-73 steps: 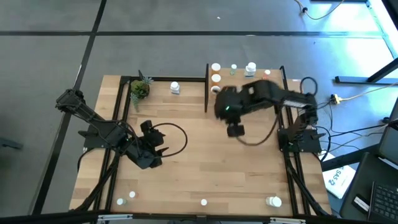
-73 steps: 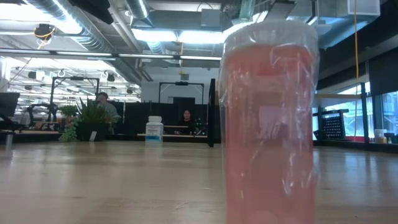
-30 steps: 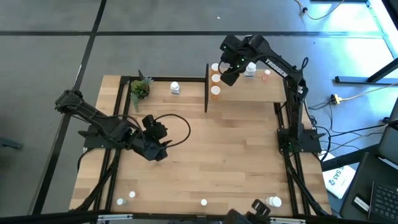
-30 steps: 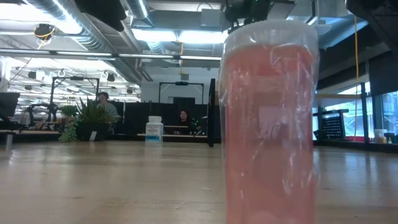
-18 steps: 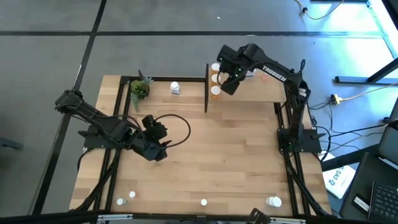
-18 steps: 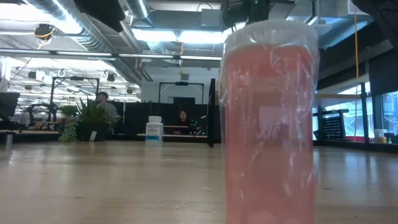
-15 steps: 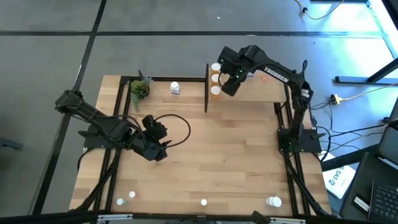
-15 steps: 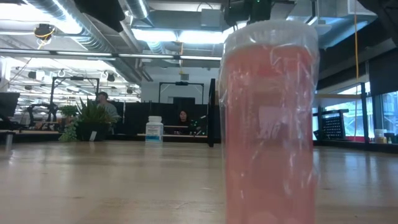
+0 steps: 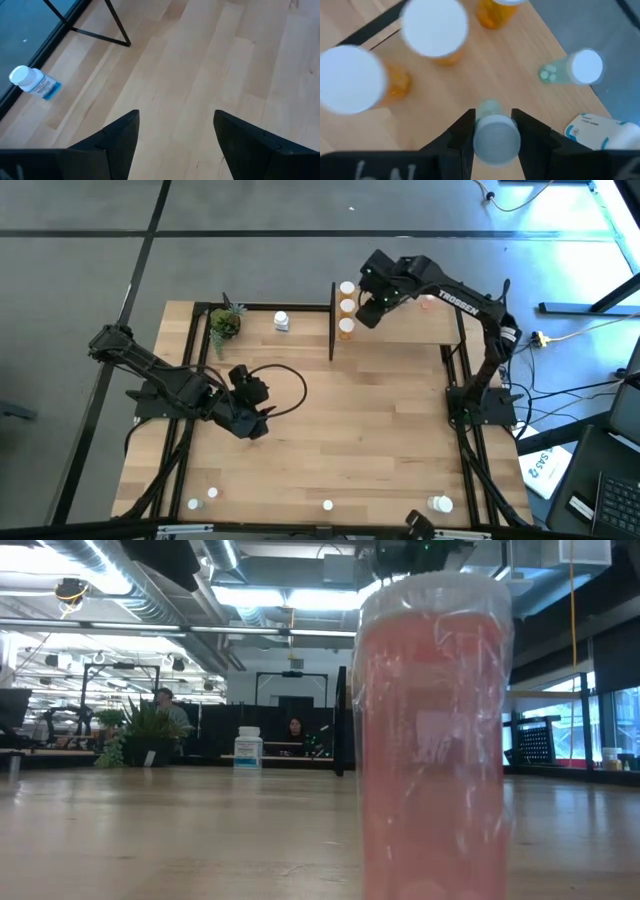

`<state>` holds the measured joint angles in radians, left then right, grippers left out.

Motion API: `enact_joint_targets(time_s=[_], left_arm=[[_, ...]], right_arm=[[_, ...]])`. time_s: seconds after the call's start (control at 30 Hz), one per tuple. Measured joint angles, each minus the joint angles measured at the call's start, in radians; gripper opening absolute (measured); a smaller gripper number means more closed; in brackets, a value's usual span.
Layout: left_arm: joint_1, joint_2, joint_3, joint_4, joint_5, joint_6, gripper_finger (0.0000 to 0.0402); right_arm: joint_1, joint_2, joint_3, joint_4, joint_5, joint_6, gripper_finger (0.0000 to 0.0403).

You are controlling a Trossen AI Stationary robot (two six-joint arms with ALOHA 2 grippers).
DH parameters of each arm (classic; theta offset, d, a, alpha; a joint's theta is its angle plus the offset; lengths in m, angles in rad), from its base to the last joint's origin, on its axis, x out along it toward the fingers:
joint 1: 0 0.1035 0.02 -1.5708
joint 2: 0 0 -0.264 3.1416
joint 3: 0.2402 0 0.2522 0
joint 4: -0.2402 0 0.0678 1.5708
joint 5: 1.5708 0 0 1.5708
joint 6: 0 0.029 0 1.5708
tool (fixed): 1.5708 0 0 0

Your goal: Pick and place medicine bottles onto shelf by color

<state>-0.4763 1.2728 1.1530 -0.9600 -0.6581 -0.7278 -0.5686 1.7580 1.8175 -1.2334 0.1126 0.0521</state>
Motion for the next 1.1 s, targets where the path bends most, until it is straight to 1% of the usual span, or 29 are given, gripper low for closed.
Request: enact_joint_targets(time_s=[0.1,0.43,0.67,1.1], left_arm=[[0.000,0.000,0.000,0.001,0.016,-0.001,0.0250],[0.000,0.000,0.000,0.004,0.017,-0.003,0.0250],[0.000,0.000,0.000,0.004,0.017,-0.003,0.0250],[0.000,0.000,0.000,0.003,0.017,-0.003,0.0250]], right_arm=[[-0.028,0.000,-0.026,0.024,-0.031,-0.004,0.0120],[-0.078,0.000,-0.039,0.049,-0.027,-0.005,0.0120],[-0.082,0.030,-0.039,0.041,-0.027,-0.026,0.0120],[-0.082,0.038,-0.041,0.054,-0.027,-0.030,0.0120]])
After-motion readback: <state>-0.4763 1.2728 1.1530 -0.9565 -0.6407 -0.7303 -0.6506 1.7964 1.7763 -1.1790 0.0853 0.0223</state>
